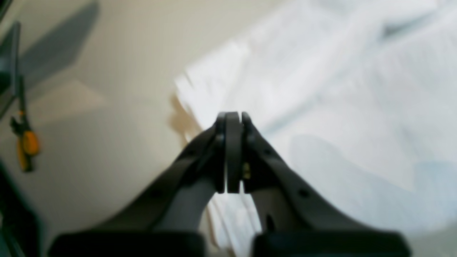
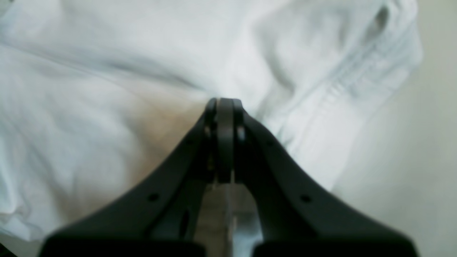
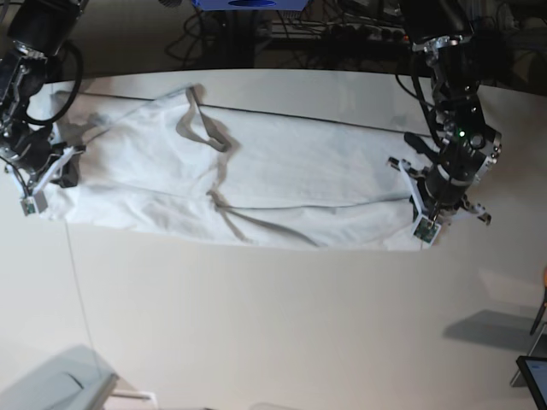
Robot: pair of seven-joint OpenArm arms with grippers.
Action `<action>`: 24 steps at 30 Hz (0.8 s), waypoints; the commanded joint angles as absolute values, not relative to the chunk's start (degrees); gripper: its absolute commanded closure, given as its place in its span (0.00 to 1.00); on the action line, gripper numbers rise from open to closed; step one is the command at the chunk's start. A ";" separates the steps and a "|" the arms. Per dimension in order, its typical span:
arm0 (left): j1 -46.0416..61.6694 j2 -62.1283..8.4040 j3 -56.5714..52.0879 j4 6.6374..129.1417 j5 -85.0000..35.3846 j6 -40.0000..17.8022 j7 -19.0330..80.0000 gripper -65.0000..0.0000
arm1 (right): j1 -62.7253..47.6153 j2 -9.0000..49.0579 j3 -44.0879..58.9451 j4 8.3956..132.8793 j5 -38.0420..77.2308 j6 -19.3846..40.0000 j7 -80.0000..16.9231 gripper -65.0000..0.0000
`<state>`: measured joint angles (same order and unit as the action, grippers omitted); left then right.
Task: Fold the T-shirt properly
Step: 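Move both grippers to the two ends of the shirt strip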
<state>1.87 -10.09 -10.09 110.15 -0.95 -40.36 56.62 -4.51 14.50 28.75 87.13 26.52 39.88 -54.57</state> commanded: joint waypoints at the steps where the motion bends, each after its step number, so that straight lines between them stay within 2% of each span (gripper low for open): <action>1: -0.75 -9.80 -9.54 111.08 -1.54 -40.00 57.19 0.91 | -3.65 15.08 29.05 89.36 27.12 40.00 -53.41 1.00; 5: -7.69 -10.59 -5.23 110.20 -1.01 -40.00 58.15 0.72 | -3.74 14.73 29.05 92.62 27.12 40.00 -53.49 1.00; 8: -13.49 -14.46 0.31 105.45 -1.10 -40.00 59.47 0.65 | -3.38 14.73 29.05 93.23 27.12 40.00 -56.31 1.00; 13: -21.32 -17.01 7.43 96.75 -1.63 -40.00 65.71 0.65 | -3.38 14.73 29.32 94.81 27.12 40.00 -57.54 1.00; 24: -22.29 -16.57 12.62 92.88 -8.04 -40.00 69.93 0.64 | -3.65 14.64 29.14 94.81 27.12 40.00 -57.80 1.00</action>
